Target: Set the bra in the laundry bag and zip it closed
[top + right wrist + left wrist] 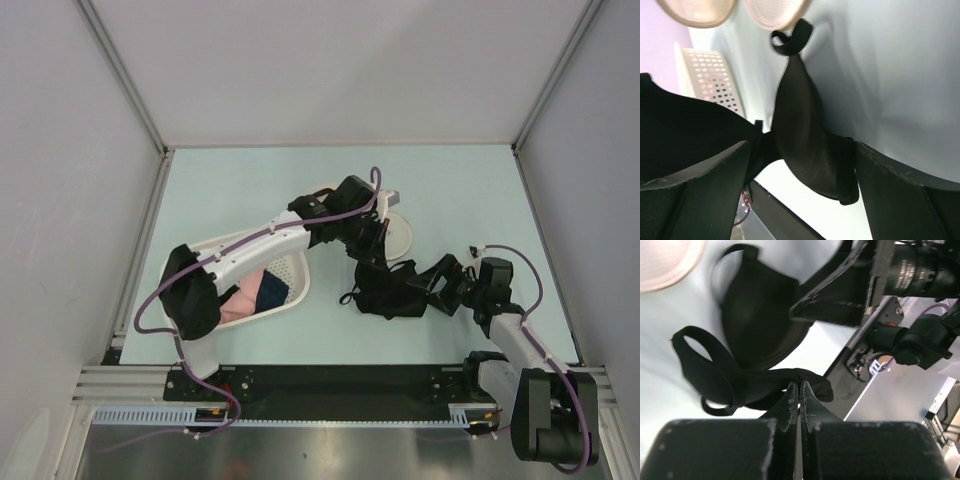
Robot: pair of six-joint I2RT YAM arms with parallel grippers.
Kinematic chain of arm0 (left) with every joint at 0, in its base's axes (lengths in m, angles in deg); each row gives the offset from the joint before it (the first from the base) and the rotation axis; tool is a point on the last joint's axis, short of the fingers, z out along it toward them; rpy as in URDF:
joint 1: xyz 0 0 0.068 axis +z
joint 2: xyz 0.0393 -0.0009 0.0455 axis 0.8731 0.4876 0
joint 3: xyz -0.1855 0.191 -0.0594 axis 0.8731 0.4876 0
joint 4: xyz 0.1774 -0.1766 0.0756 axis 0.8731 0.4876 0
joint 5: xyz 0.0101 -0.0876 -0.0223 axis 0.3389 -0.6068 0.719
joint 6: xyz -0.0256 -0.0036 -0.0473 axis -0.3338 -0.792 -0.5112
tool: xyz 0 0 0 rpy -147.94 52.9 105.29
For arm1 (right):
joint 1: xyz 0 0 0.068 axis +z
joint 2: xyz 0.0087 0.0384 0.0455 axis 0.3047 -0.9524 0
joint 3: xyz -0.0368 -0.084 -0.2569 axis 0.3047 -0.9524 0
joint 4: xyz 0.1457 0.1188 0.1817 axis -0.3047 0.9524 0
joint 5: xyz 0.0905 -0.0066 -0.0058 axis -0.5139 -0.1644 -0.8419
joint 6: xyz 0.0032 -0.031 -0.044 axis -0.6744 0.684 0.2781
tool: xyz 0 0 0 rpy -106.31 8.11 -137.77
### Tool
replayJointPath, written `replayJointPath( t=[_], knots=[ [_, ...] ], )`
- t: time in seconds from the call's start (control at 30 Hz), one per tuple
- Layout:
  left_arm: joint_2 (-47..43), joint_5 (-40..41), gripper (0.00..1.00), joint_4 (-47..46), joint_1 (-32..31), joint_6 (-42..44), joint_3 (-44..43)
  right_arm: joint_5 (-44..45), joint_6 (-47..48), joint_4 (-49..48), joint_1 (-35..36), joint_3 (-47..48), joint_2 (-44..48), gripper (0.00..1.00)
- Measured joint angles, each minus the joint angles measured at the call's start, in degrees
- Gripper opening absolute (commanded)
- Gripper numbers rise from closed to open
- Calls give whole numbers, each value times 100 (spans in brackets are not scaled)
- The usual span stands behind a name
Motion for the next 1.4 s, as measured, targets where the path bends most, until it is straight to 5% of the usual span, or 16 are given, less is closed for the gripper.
replayJointPath(
  t=[0.33, 0.67, 1.07, 1.4],
  knots=[
    [988, -280, 0, -96, -407, 4, -682, -282, -227, -551, -22, -402, 1156, 99],
    [1556, -415, 0, -98, -363, 92, -1134, -72, -516, -546, -70, -894, 2199, 100],
    [2363, -907, 0, -127, -249, 192, -1762, -61, -575, -605, -94, -1139, 2240, 100],
    [2636, -1375, 0, -173, -251, 251, -1950, -57, -435, -713, -94, -1141, 1480, 87]
  ],
)
